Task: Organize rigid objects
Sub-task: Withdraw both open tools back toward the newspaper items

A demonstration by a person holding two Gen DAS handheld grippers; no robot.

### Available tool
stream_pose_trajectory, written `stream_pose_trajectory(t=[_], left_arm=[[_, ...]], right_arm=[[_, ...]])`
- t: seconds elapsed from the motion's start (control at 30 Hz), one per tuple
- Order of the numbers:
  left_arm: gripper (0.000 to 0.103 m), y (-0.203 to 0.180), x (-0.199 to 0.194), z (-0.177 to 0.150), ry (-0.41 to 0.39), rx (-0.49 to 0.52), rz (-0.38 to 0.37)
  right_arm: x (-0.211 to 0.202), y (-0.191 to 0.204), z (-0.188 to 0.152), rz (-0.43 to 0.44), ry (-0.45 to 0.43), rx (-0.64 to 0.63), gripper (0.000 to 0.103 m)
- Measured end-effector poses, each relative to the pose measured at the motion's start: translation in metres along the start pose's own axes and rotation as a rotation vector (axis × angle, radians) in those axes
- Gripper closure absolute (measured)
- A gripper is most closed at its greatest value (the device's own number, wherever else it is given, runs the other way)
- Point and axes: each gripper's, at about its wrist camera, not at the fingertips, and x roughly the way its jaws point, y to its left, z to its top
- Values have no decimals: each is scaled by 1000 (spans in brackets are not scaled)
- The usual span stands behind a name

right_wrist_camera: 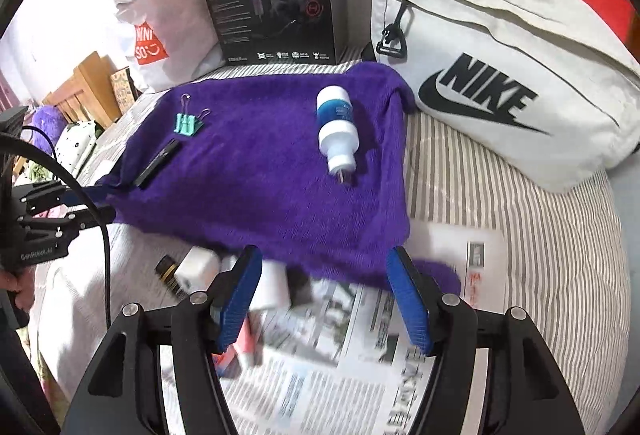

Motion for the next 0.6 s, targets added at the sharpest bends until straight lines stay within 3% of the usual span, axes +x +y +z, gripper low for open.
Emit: stream_pose_trajectory(t=[0.27, 0.6], left_arm=[[63, -32, -24, -44, -28, 13, -90], [63, -57, 1, -70, 7, 57, -115]], right_arm=[[-27, 1, -28, 5, -20, 44, 38], [-45, -1, -49, -21, -14, 41, 38]])
